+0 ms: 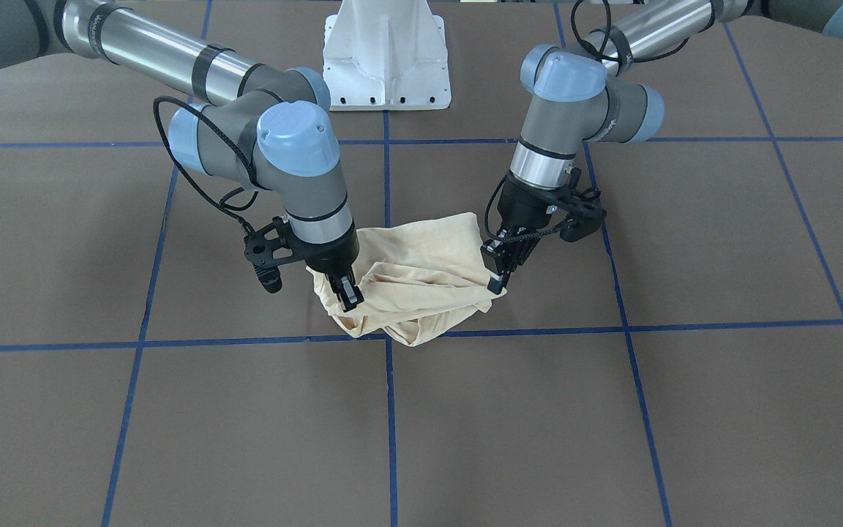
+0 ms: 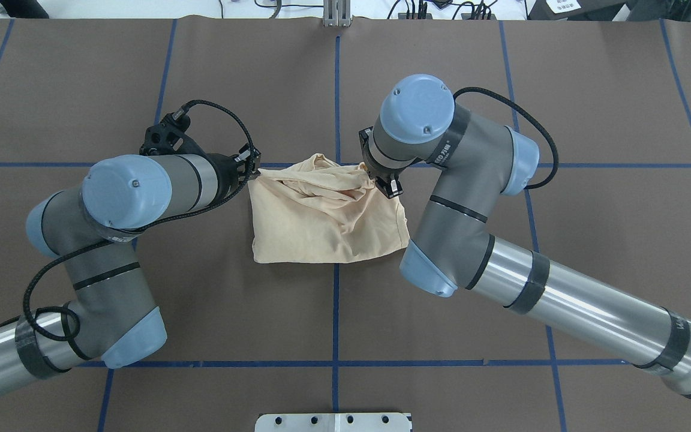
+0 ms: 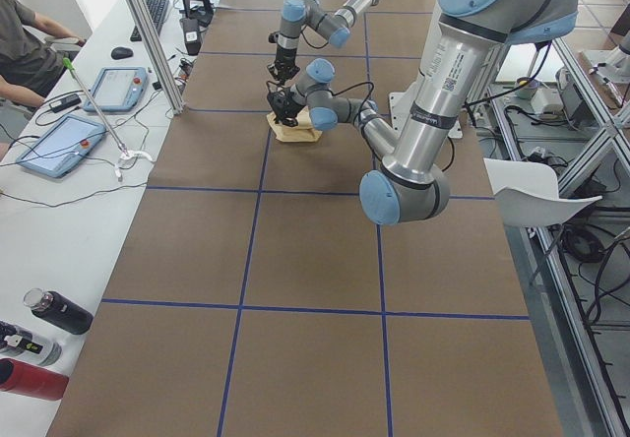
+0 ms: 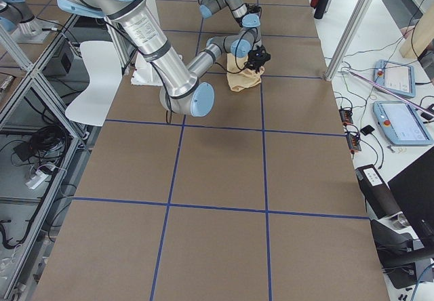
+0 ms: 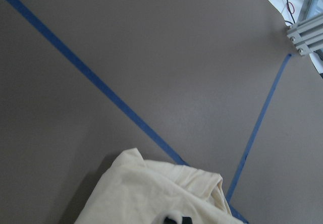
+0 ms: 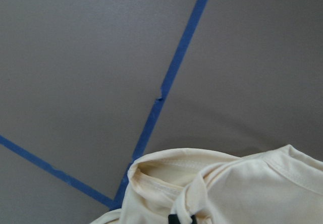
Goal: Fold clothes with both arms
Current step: 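Open both grippers to release the folded shirt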
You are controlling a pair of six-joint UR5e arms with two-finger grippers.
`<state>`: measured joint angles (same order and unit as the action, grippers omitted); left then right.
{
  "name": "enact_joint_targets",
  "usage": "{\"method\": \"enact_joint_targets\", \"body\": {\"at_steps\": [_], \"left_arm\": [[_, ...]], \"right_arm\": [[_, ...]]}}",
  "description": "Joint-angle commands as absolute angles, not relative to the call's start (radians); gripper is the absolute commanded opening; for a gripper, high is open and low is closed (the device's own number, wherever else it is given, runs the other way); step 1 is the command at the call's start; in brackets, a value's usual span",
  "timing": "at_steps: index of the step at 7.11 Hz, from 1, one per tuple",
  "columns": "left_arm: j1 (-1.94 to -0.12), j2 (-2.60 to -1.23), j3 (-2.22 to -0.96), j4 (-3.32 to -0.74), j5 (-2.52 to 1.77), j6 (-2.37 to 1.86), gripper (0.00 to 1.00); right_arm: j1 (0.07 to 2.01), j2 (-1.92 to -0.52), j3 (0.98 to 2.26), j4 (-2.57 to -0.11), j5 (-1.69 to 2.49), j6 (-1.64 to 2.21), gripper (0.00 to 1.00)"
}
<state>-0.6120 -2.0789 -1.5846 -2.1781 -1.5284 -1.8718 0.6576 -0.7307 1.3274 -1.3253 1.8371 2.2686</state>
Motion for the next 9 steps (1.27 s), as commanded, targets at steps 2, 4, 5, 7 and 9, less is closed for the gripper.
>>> {"method": "enact_joint_targets", "body": {"at_steps": [2, 4, 5, 7, 9], "left_arm": [[-0.687, -2.115, -1.465, -2.261, -1.532, -1.756, 0.81], [-0.693, -2.105, -1.489, -2.260, -1.628, -1.749, 0.81], [-0.701, -2.082, -1.555, -2.249, -1.655, -1.682, 0.81], [-0.715, -1.937, -1.731, -2.235, -1.733, -1.497, 0.88], [-0.739, -1.747, -1.894, -2.230, -1.797, -1.276, 0.99]], "right_arm": [[0.791, -0.649, 1.164, -1.241, 1.992, 2.132, 1.00], [0.799, -0.679, 1.199, -1.243, 1.996, 2.126, 1.00], [0.820, -0.748, 1.271, -1.246, 2.008, 2.065, 1.00], [0.891, -0.910, 1.423, -1.331, 2.026, 1.766, 1.00], [0.999, -1.094, 1.553, -1.390, 2.096, 1.377, 1.00]]}}
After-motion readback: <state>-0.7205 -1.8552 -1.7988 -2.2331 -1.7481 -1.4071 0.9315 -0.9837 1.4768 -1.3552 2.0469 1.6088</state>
